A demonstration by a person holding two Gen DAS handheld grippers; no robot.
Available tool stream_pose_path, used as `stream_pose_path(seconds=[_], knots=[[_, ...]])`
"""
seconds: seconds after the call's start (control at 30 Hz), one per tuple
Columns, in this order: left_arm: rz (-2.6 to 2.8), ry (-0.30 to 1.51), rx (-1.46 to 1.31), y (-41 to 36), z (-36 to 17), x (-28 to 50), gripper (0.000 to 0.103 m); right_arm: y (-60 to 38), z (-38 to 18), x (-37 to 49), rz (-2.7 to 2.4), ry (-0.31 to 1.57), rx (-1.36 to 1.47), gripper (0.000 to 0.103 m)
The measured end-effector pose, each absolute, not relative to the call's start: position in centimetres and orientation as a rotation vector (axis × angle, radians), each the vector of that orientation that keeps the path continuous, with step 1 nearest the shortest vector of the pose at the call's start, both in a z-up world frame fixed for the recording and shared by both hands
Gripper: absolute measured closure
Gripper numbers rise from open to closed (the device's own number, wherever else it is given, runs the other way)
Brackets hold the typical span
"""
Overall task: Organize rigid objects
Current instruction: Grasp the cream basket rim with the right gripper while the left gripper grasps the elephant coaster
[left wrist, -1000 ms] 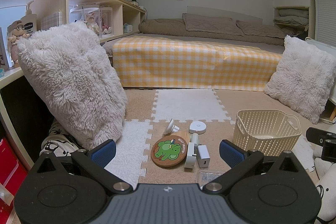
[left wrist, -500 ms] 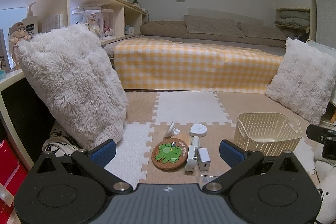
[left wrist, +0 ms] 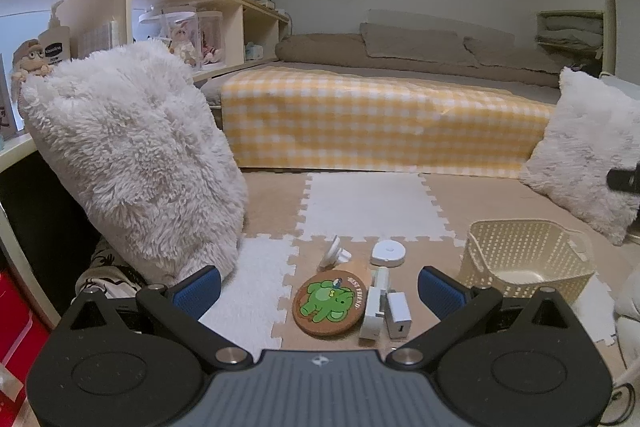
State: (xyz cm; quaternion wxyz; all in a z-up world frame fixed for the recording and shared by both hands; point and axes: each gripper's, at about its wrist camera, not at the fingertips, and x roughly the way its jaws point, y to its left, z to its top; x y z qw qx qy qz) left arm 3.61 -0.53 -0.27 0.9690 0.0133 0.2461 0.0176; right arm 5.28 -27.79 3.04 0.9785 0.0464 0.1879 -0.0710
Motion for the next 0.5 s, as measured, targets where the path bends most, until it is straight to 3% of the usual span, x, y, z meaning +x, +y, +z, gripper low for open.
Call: stream_pose_path(seconds=[0.5], knots=[[0.119, 0.656, 0.053, 0.9, -4.5, 10.7, 0.000, -37.1, 0.1, 15.1, -0.173, 0.521, 0.180, 0.000]])
